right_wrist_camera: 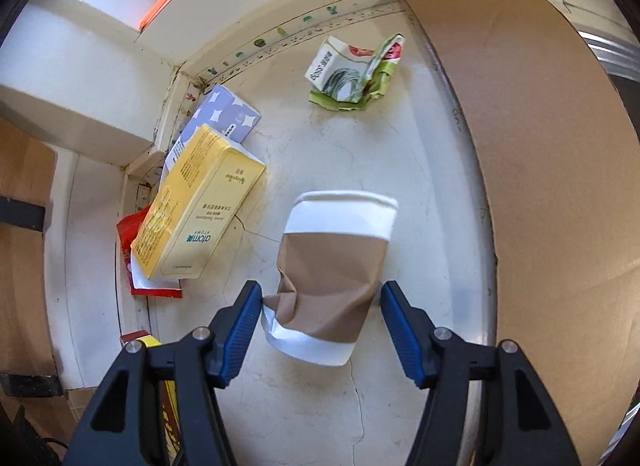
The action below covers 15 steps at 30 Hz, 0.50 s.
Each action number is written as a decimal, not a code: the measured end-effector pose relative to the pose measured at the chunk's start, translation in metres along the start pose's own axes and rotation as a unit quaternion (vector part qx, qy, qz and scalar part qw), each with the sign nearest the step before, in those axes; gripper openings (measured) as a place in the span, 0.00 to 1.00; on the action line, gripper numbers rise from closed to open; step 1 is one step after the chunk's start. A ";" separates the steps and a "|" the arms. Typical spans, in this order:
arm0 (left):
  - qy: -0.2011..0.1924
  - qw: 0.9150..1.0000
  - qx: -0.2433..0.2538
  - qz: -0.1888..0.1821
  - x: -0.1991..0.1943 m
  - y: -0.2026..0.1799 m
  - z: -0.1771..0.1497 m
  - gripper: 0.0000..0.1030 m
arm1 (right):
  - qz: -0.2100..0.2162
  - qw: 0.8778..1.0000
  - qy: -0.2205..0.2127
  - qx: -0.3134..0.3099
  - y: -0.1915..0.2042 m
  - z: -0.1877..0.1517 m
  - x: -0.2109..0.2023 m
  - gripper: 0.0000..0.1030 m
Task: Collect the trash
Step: 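Grasp the yellow-red seasoning box with the left tool while the right tool grasps the brown paper cup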
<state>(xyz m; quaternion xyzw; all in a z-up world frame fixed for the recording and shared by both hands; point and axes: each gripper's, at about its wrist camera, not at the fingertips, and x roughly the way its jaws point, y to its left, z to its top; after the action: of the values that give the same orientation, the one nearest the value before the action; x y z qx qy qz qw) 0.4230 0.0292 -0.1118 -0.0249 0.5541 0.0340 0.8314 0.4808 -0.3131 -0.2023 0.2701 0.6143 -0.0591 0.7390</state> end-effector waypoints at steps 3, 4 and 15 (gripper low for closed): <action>0.001 1.000 -0.008 -0.002 -0.004 0.009 -0.009 0.62 | -0.043 0.998 -0.003 -0.051 0.016 -0.005 0.004 0.60; 0.001 1.000 -0.010 -0.002 -0.005 0.011 -0.011 0.62 | -0.045 0.997 -0.003 -0.063 0.018 -0.007 0.005 0.57; -0.008 1.000 -0.019 -0.008 -0.023 0.027 -0.042 0.62 | -0.004 0.990 -0.054 -0.132 0.029 -0.044 -0.039 0.52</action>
<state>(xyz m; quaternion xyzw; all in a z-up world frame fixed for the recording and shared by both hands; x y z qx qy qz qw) 0.3729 0.0522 -0.1066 -0.0448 0.5461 0.0384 0.8356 0.4453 -0.2777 -0.1610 0.1640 0.5773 0.0047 0.7999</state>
